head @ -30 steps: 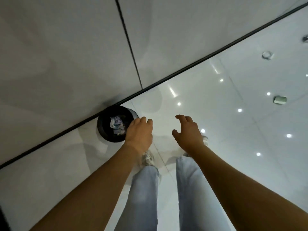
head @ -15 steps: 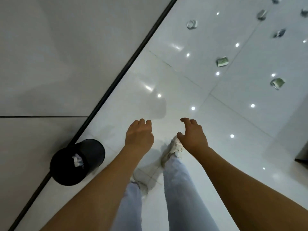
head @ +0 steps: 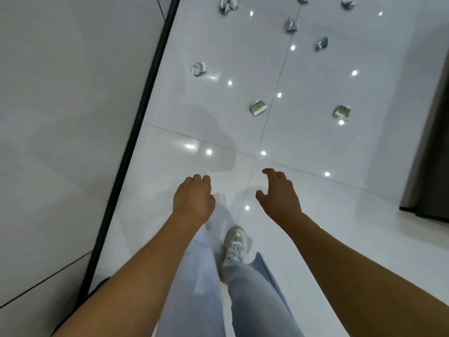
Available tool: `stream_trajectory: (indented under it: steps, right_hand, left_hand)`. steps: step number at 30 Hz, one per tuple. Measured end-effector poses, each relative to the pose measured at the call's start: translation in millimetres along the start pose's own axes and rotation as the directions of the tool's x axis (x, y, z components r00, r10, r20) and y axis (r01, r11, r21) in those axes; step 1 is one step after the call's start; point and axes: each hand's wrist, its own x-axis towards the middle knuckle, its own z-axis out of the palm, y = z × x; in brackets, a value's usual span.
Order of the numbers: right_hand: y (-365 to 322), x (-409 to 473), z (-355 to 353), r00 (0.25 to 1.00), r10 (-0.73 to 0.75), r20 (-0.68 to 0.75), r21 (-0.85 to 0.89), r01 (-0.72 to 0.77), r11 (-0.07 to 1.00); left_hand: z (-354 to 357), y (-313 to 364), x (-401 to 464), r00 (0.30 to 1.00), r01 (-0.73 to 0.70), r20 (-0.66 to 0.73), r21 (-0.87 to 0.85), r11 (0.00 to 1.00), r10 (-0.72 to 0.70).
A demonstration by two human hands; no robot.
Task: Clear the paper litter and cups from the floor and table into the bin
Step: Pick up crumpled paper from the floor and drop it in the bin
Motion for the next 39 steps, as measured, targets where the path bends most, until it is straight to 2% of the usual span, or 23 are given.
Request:
stream_trajectory:
  steps: [8, 19, 30, 35, 39]
  right_hand:
    - [-26, 108, -55, 0.986, 0.156, -0.054, 0.14, -0.147, 0.979]
    - [-78, 250, -124, 0.976, 0.207, -0.071, 0.255, -0.183, 0.949]
    - [-44, 339, -150, 0.974, 0.225, 0.029, 0.206, -0.226, 0.952]
    - [-21, 397, -132, 0.983, 0.179, 0.035, 0.141, -0.182, 0.973]
    - [-3, 441, -99, 0.984, 0.166, 0.066, 0.097, -0.172, 0.98]
  left_hand:
    - [-85, 8, 128, 0.992, -0.125, 0.039, 0.102, 0.987, 0.121]
    - [-194, 18, 279, 0.977, -0.193, 0.131, 0.2, 0.961, 0.169]
    - [-200, 59, 368, 0.977, -0.151, 0.173, 0.166, 0.975, 0.122]
    - [-175, 65, 419, 0.984, -0.114, 0.152, 0.138, 0.984, 0.093]
    - [-147, 60, 459, 0.977, -0.165, 0.157, 0.115, 0.98, 0.146]
